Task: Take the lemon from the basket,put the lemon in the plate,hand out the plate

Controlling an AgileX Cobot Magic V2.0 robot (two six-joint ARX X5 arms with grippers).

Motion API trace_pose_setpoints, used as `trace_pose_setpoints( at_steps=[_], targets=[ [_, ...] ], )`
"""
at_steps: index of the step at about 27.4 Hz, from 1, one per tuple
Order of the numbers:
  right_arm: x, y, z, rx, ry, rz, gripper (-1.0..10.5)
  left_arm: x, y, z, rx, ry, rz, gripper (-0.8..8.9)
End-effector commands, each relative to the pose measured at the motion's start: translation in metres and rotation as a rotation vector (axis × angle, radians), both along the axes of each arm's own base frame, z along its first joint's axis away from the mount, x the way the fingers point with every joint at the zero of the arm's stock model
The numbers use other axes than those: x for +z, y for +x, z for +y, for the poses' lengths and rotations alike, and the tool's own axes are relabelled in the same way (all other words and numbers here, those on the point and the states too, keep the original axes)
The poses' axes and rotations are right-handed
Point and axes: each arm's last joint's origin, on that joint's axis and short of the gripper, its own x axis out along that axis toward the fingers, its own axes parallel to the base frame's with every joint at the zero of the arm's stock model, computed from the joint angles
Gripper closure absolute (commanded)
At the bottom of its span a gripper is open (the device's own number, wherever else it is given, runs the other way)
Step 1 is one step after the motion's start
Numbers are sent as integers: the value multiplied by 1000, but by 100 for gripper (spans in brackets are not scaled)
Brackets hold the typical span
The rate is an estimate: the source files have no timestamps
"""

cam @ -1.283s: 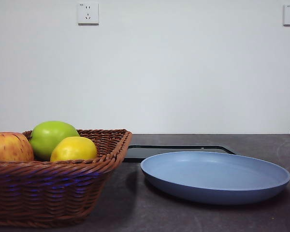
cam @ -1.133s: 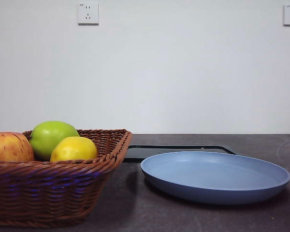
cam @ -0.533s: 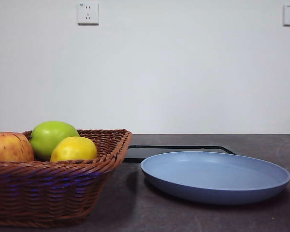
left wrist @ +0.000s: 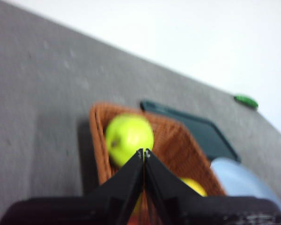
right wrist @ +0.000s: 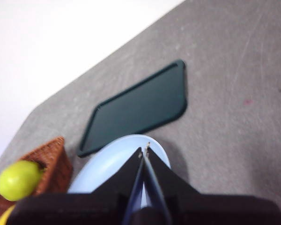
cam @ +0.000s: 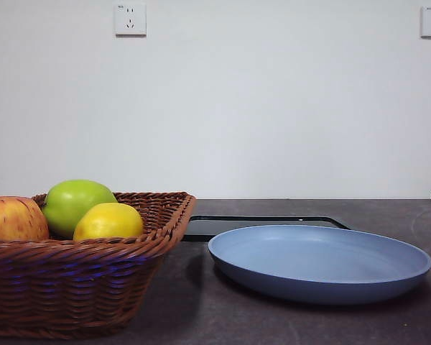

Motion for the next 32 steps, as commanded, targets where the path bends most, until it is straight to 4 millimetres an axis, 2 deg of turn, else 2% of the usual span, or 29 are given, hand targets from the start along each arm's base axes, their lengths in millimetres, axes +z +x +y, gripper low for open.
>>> trace_pose_setpoints(
  at_steps=[1,7,12,20,24,27,29,32],
  targets=[
    [20,-2,0,-5,9,-17,944,18,-3,0,14,2,-6,806],
    [55,-2,0,17,-91,20,944,51,2,0,-6,66,19,806],
    [81,7,1,45,-183,85,944,74,15,0,-52,136,53,806],
    [103,34,4,129,-330,295,943,98,47,-6,-227,183,197,806],
    [101,56,6,204,-422,442,943,106,65,-12,-327,225,315,806],
    [84,78,9,267,-420,589,903,113,79,-22,-407,261,393,806],
    [69,91,12,348,-367,668,826,118,87,-30,-452,270,408,806],
    [50,108,15,377,-351,757,699,118,95,-43,-508,286,421,806]
  ],
)
